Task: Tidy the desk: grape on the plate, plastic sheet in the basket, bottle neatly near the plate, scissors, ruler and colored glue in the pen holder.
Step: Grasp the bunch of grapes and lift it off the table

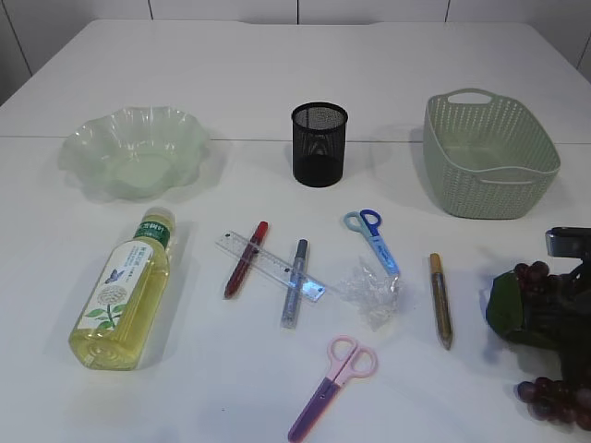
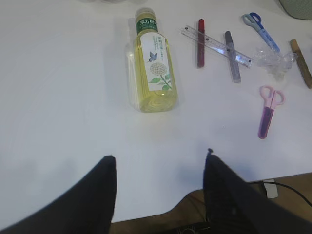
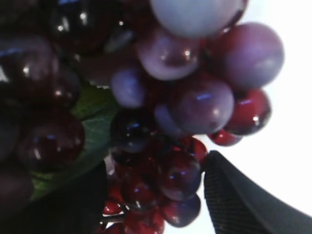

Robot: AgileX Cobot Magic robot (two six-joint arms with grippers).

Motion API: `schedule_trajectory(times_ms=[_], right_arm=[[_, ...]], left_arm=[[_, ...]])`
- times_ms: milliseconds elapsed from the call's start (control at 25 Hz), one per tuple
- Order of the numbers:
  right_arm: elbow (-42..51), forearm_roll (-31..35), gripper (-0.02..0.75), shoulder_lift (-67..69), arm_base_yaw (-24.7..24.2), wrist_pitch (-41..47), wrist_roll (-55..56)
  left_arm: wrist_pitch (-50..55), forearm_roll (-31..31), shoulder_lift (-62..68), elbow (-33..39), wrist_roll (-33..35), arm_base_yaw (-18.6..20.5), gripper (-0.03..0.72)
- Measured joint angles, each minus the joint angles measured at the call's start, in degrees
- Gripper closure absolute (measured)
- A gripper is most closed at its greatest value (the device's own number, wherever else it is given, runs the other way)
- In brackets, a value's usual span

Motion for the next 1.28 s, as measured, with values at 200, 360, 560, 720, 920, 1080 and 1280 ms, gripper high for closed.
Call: schedule_trajectory(times_ms=[200, 360, 560, 720, 920, 1080, 1280], right_arm=[[0.0, 1.3, 0.246, 1.5, 0.0, -0.4, 0.1], [0.0, 1.6, 0.264, 1.6, 0.0, -0.6, 0.1], [0.0, 1.8, 0.421, 1.6, 0.0, -0.6, 0.1], [0.0, 1.9, 0.538, 1.6, 0.0, -0.6, 0.2], [0.0, 1.4, 0.643, 1.6, 0.0, -0.3, 0.1], [0.0, 1.0, 0.660, 0.8, 0.0, -0.5, -0.2], [0.0, 0.6, 0.673, -2.8, 0.0, -2.6, -0.8]], left_arm=[[0.0, 0.0, 0.0, 0.0, 0.0, 0.0, 0.265], [0.0, 0.0, 0.0, 0.0, 0.0, 0.0, 0.265], [0.0, 0.0, 0.0, 0.0, 0.0, 0.0, 0.265], [0.0, 0.0, 0.0, 0.0, 0.0, 0.0, 0.265], [-0.9, 0.0, 0.0, 0.0, 0.0, 0.0, 0.270], [-1.1, 0.0, 0.0, 0.0, 0.0, 0.0, 0.272], [-1.1, 0.0, 0.0, 0.0, 0.0, 0.0, 0.272]])
